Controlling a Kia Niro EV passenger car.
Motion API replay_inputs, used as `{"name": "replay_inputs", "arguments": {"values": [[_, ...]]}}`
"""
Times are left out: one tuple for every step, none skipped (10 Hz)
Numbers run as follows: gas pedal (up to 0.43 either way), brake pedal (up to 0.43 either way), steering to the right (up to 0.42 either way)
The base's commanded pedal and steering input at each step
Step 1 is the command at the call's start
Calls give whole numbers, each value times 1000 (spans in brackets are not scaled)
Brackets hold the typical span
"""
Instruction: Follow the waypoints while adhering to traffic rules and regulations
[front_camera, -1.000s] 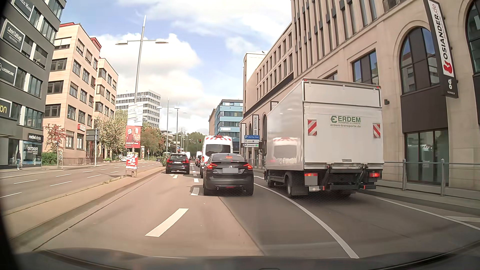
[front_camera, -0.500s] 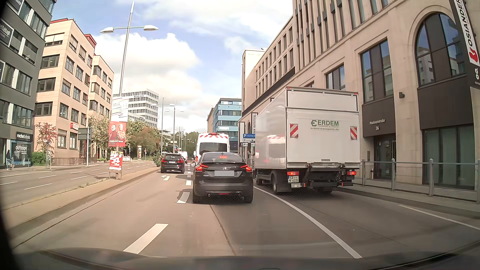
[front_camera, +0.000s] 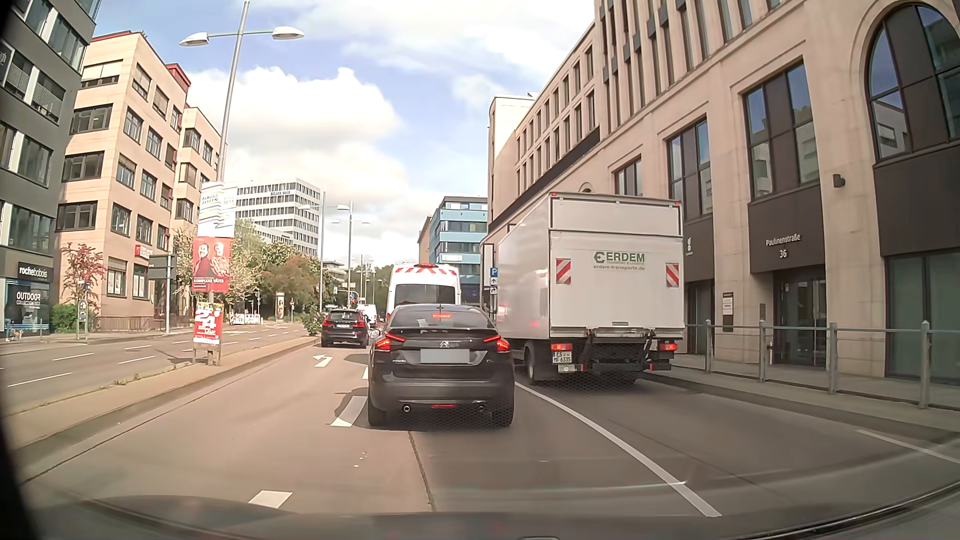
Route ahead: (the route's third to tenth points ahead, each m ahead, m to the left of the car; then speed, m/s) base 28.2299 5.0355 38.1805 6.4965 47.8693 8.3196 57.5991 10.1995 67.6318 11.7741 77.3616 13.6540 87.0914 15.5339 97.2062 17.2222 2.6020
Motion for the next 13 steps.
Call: {"name": "replay_inputs", "arguments": {"values": [[0,201,-69],[0,220,-75],[0,226,-78],[0,232,-80],[0,232,-78],[0,232,-74],[0,232,-72],[0,232,-72],[0,232,-72],[0,238,-72],[0,238,-74],[0,238,-74],[0,238,-74]]}}
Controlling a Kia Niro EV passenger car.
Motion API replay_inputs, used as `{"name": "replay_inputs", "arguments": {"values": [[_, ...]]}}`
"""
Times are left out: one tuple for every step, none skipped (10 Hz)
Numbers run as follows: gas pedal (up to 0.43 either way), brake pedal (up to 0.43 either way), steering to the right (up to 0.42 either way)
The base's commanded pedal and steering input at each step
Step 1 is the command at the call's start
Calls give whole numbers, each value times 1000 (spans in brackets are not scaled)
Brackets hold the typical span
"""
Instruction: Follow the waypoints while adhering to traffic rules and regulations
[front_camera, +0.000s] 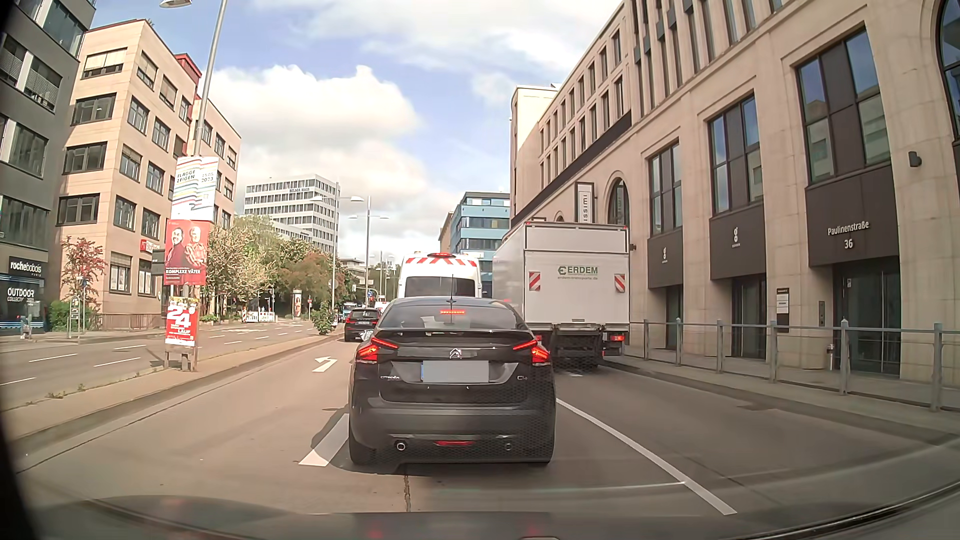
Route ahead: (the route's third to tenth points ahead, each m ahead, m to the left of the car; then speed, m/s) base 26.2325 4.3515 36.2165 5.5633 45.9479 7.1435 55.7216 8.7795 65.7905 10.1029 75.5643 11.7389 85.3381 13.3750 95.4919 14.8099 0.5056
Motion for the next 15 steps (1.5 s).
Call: {"name": "replay_inputs", "arguments": {"values": [[0,226,-74],[0,220,-74],[0,220,-75],[0,226,-75],[0,232,-75],[0,232,-77],[0,232,-80],[0,244,-80],[0,250,-79],[0,250,-79],[0,250,-80],[0,244,-79],[0,244,-80],[0,244,-80],[0,250,-80]]}}
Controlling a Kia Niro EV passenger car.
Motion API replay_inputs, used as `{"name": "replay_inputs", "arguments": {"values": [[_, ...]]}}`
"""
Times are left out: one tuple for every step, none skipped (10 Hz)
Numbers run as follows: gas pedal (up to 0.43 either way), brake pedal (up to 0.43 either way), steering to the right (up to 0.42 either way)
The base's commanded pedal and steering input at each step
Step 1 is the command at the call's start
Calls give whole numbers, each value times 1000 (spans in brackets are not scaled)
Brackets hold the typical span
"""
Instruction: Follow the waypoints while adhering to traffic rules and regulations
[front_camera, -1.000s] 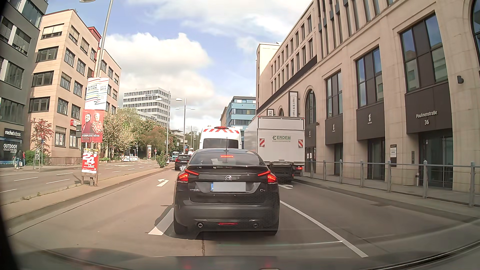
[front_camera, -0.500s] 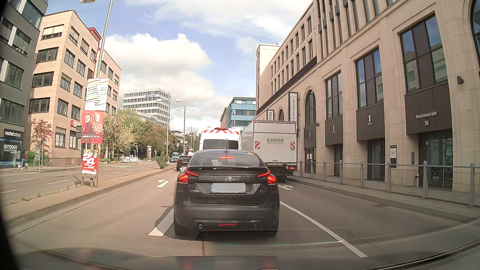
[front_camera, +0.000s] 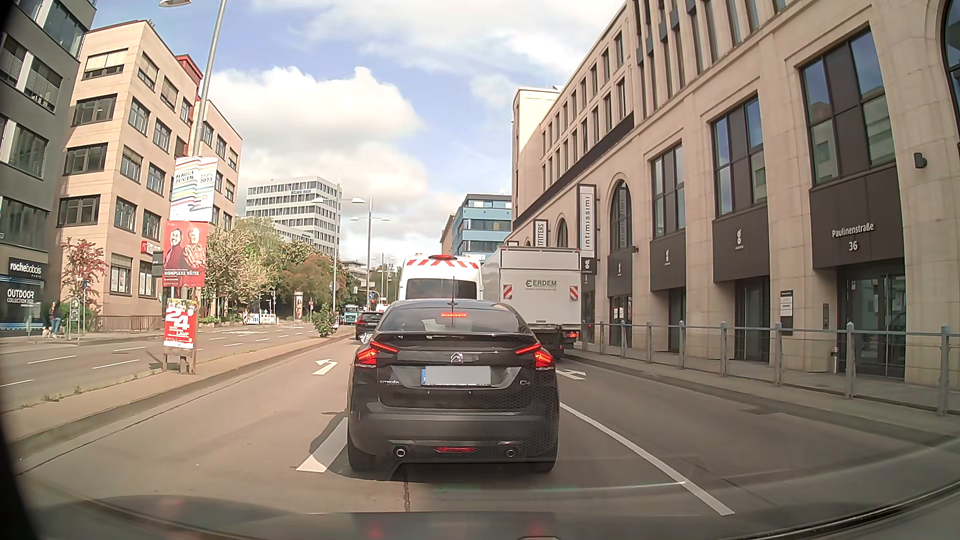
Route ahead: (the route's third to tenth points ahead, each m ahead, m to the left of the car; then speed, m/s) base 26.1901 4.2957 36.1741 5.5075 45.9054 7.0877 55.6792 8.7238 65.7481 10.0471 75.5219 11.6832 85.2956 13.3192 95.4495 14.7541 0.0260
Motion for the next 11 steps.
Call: {"name": "replay_inputs", "arguments": {"values": [[0,244,-80],[0,79,-78],[0,0,-72],[0,0,-65],[0,0,-64],[110,0,-65],[118,0,-65],[118,0,-65],[118,0,-65],[59,0,-65],[0,0,-65]]}}
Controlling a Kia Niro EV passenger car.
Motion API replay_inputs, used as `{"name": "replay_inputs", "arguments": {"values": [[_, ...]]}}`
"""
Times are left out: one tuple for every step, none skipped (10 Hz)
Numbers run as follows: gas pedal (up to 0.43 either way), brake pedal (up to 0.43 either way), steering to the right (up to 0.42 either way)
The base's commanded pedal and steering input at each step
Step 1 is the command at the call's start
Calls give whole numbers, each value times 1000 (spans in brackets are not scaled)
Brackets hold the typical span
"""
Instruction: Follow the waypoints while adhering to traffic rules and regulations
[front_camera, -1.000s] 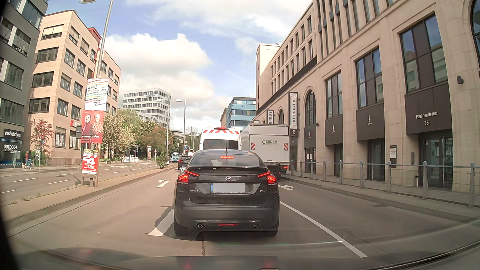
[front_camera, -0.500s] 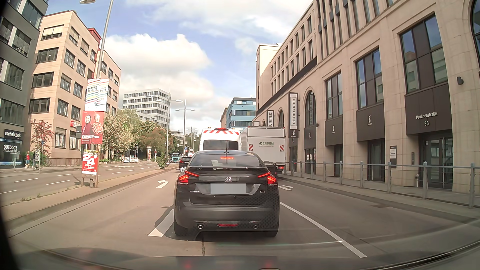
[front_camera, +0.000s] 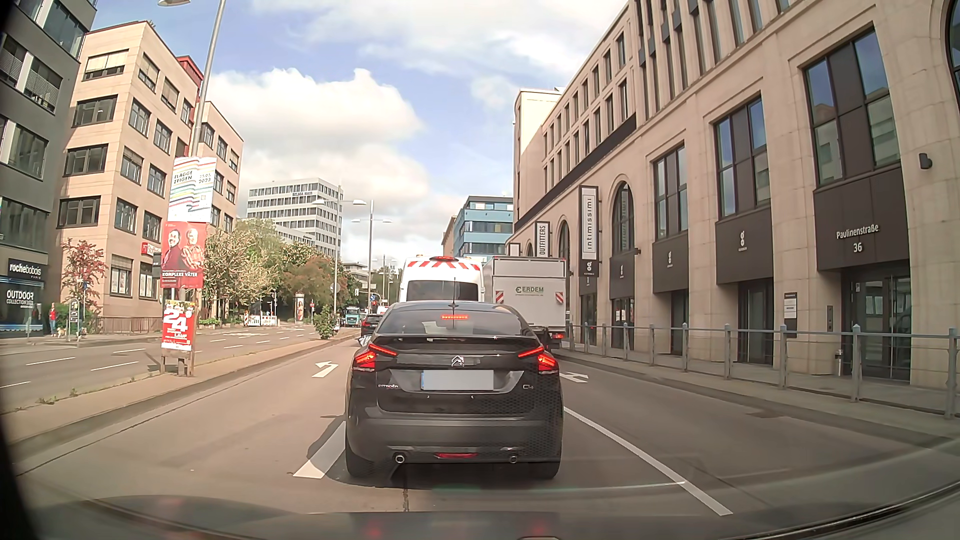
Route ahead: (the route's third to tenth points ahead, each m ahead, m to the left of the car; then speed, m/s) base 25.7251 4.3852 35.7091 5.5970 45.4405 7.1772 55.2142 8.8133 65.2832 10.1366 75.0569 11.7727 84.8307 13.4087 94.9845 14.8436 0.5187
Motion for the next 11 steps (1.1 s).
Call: {"name": "replay_inputs", "arguments": {"values": [[0,0,-65],[0,0,-65],[0,0,-66],[0,37,-66],[0,104,-67],[0,128,-68],[0,146,-68],[0,152,-69],[0,165,-69],[0,165,-69],[0,177,-69]]}}
